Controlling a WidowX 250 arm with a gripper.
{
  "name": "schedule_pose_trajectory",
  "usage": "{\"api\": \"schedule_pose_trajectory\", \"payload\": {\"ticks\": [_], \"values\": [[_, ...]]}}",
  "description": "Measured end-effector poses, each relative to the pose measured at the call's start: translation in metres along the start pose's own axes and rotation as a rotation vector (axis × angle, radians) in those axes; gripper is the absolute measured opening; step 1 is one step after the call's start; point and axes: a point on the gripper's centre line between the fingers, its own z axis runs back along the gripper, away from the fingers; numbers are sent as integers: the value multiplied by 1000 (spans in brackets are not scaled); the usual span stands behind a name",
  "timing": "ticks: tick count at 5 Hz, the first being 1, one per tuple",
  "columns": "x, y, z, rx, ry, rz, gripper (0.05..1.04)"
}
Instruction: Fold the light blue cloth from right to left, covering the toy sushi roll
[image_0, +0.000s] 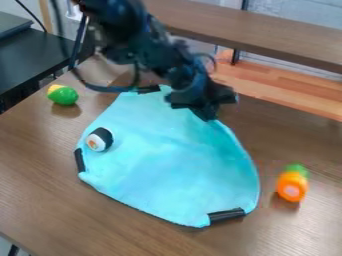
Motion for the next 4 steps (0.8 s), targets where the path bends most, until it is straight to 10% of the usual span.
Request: {"api": "schedule_pose_trajectory", "payload": {"ticks": [4], "values": [[-1,77,69,-59,-29,-97,50]]}}
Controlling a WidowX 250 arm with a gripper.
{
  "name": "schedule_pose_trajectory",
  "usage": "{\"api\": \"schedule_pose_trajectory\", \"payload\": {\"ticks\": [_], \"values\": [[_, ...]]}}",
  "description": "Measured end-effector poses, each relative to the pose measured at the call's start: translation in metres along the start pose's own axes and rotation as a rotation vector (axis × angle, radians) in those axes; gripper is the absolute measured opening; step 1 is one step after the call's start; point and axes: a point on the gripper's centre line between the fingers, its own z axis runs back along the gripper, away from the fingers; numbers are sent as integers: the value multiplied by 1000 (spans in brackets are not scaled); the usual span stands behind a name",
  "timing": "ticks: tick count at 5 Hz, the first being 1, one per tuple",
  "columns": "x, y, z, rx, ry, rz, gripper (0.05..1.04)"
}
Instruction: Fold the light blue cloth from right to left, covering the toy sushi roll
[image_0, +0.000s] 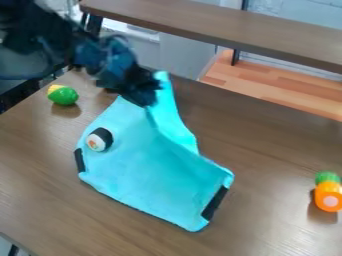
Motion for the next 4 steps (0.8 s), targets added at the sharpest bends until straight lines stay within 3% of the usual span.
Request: {"api": "schedule_pose_trajectory", "payload": {"ticks": [2,4], "values": [[-7,31,35,2,-45,-15,50],[-21,48,48,21,-59,-35,64]]}}
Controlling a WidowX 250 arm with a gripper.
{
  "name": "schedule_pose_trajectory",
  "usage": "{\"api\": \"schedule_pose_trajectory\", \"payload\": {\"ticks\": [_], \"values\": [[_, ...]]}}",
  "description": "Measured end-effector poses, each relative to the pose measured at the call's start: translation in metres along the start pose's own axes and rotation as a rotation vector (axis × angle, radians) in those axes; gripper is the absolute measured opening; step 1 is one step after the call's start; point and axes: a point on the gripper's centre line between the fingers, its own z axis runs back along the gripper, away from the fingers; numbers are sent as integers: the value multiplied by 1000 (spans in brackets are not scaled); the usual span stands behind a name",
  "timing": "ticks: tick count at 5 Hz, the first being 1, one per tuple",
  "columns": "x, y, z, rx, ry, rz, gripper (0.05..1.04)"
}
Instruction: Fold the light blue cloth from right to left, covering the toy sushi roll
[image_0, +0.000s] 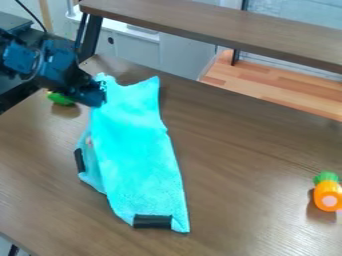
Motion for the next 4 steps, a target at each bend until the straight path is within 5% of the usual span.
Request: {"api": "schedule_pose_trajectory", "payload": {"ticks": [1,4], "values": [[-1,11,9,110,-6,23,199],[4,14,16,169,100,106,984]]}}
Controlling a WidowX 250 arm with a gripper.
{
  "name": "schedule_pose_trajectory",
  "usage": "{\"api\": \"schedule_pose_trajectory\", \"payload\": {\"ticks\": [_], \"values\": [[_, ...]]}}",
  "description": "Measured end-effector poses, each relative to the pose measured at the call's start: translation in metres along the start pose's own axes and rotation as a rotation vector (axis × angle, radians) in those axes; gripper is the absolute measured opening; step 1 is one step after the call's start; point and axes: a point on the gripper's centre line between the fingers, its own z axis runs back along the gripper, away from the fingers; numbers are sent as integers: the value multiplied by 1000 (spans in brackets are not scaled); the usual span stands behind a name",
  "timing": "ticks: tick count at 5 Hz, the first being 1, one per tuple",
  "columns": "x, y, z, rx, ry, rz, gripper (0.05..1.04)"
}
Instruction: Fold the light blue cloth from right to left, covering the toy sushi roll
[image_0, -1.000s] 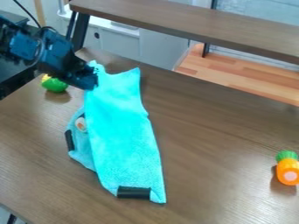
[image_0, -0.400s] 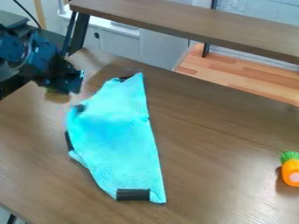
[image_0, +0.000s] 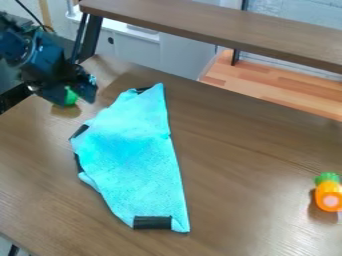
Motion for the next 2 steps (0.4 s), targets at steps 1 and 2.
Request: {"api": "schedule_pose_trajectory", "payload": {"ticks": [1,2], "values": [[33,-17,33,104,90,32,1001],[60,-14,64,167,285,143,1001]]}}
